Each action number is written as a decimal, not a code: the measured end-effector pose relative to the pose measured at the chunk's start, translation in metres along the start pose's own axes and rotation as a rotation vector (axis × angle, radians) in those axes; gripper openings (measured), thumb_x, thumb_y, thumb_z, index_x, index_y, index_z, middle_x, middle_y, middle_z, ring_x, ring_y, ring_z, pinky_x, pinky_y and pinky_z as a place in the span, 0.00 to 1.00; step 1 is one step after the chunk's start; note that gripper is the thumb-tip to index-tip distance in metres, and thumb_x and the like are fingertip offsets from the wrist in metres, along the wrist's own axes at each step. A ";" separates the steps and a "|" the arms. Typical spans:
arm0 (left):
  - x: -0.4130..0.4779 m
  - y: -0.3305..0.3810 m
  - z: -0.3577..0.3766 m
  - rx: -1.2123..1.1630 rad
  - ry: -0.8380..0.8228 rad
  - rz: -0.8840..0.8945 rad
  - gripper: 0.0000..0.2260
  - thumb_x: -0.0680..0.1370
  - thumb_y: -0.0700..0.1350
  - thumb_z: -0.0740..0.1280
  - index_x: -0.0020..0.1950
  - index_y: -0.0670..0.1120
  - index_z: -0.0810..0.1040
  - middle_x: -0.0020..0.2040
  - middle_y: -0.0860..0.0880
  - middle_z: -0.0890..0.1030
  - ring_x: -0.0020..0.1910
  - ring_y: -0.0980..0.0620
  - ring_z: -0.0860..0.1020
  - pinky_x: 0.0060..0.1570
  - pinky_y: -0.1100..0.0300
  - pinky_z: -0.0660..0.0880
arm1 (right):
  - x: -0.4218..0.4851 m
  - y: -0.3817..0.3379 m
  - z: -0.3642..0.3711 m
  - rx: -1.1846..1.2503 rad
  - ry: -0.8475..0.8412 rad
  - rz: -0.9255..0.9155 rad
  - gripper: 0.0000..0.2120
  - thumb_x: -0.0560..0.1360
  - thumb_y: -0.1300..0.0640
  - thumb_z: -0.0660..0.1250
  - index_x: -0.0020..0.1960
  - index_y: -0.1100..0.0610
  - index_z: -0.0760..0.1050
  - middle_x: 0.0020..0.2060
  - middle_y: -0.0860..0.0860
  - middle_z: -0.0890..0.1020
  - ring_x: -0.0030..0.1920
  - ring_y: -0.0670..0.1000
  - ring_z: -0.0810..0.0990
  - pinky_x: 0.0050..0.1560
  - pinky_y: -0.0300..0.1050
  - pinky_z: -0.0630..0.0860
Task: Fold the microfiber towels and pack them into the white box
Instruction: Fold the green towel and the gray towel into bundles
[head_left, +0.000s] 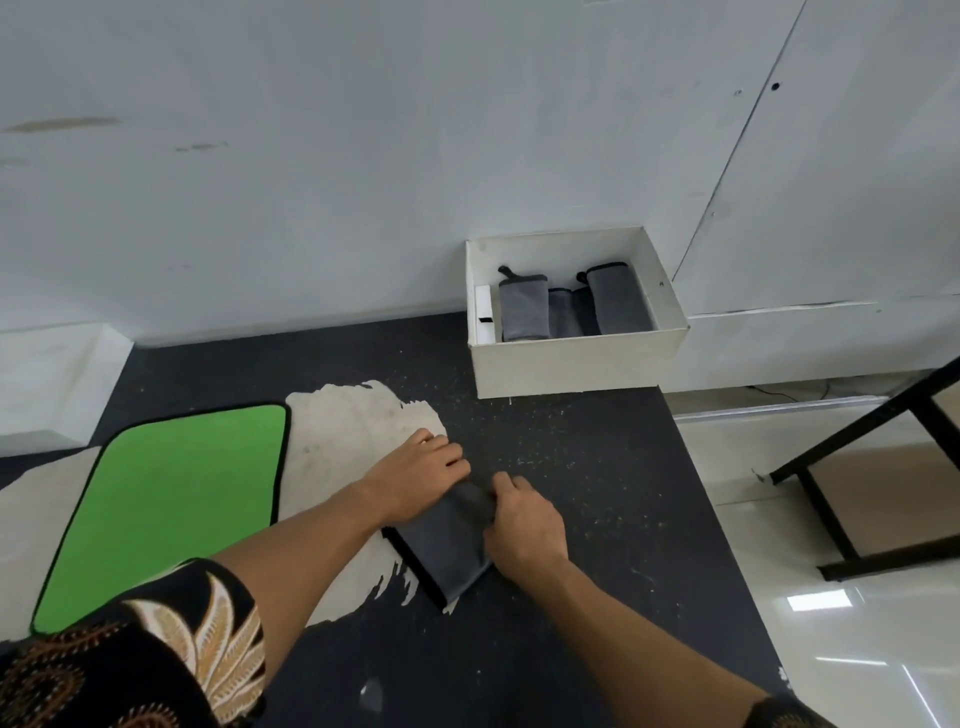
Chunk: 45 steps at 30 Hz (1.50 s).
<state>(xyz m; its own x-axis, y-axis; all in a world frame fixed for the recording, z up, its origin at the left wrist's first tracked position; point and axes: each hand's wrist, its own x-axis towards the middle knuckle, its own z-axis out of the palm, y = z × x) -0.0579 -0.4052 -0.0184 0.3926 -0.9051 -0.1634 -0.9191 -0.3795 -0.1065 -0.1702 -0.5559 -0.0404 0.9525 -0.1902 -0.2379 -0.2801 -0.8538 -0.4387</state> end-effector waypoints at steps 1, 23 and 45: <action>-0.009 -0.002 0.003 -0.002 0.033 0.002 0.14 0.71 0.40 0.70 0.55 0.48 0.77 0.51 0.49 0.78 0.48 0.49 0.76 0.52 0.55 0.73 | -0.005 -0.002 0.002 -0.033 0.042 -0.064 0.16 0.74 0.59 0.67 0.60 0.53 0.68 0.55 0.51 0.75 0.53 0.53 0.78 0.48 0.43 0.74; -0.097 0.000 0.045 -0.017 0.001 -0.185 0.11 0.66 0.39 0.74 0.45 0.49 0.79 0.48 0.50 0.76 0.46 0.48 0.75 0.54 0.52 0.66 | -0.046 -0.007 0.051 -0.314 -0.040 -0.515 0.15 0.67 0.52 0.75 0.53 0.50 0.81 0.45 0.51 0.75 0.43 0.53 0.77 0.31 0.44 0.77; -0.120 0.052 0.067 -0.157 -0.011 -0.582 0.28 0.69 0.38 0.65 0.69 0.49 0.76 0.69 0.42 0.71 0.66 0.40 0.69 0.59 0.46 0.70 | 0.001 -0.045 0.044 -0.034 -0.339 0.000 0.21 0.71 0.54 0.70 0.60 0.56 0.68 0.56 0.55 0.77 0.56 0.58 0.77 0.48 0.49 0.75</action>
<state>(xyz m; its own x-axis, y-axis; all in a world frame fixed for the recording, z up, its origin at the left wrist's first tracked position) -0.1499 -0.3035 -0.0704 0.8324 -0.5382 -0.1319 -0.5466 -0.8367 -0.0353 -0.1621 -0.4965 -0.0591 0.8570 -0.0229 -0.5148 -0.2702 -0.8706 -0.4111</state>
